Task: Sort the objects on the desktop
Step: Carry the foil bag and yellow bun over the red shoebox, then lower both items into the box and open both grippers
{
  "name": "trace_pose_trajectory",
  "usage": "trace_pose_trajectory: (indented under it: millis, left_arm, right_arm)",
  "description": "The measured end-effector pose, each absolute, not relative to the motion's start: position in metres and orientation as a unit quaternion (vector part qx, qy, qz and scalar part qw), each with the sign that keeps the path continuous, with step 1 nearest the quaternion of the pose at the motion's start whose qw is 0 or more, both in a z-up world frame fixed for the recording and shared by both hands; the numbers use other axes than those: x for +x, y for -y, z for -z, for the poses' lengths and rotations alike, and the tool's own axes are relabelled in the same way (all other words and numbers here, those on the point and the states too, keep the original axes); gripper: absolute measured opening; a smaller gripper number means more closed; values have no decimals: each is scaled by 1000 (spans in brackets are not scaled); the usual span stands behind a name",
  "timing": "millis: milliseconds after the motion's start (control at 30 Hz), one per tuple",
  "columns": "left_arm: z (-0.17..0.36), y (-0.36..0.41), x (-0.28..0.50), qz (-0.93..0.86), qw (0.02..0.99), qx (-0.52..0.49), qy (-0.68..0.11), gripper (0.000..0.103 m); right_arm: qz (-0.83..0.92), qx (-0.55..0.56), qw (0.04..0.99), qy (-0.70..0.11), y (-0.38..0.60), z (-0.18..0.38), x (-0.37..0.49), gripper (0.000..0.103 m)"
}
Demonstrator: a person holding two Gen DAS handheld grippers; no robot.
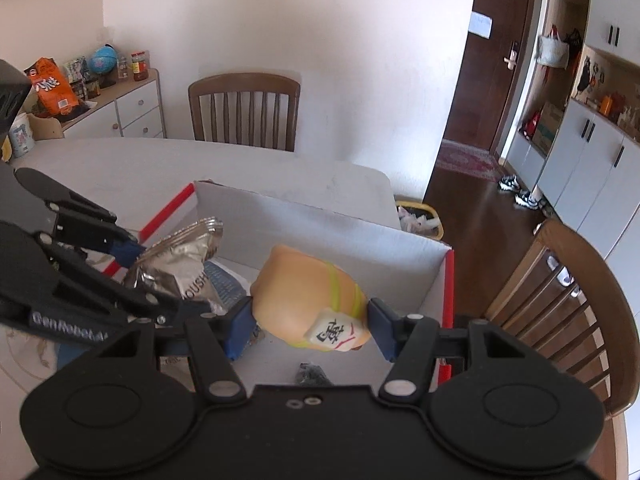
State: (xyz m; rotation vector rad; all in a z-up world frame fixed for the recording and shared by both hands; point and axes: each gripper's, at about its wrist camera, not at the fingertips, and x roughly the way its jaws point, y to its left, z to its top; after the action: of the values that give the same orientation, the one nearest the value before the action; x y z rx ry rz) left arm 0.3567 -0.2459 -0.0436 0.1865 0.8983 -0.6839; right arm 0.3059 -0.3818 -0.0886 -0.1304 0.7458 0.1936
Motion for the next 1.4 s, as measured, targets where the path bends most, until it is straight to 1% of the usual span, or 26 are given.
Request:
trace_pose_trajectory:
  millis: [300, 533, 1033, 1400]
  left_arm:
    - [61, 259, 376, 331, 822, 101, -453, 41]
    - [71, 275, 384, 338, 808, 126, -465, 41]
    - [88, 293, 398, 336, 788, 148, -494, 41]
    - [97, 298, 398, 351, 769, 158, -510, 41]
  right_arm:
    - [-93, -55, 913, -394, 393, 101, 335, 61]
    - [-99, -40, 892, -439, 391, 114, 367, 61]
    - [-85, -27, 858, -505, 389, 148, 399, 61]
    - [-71, -23, 838, -540, 387, 171, 404, 61]
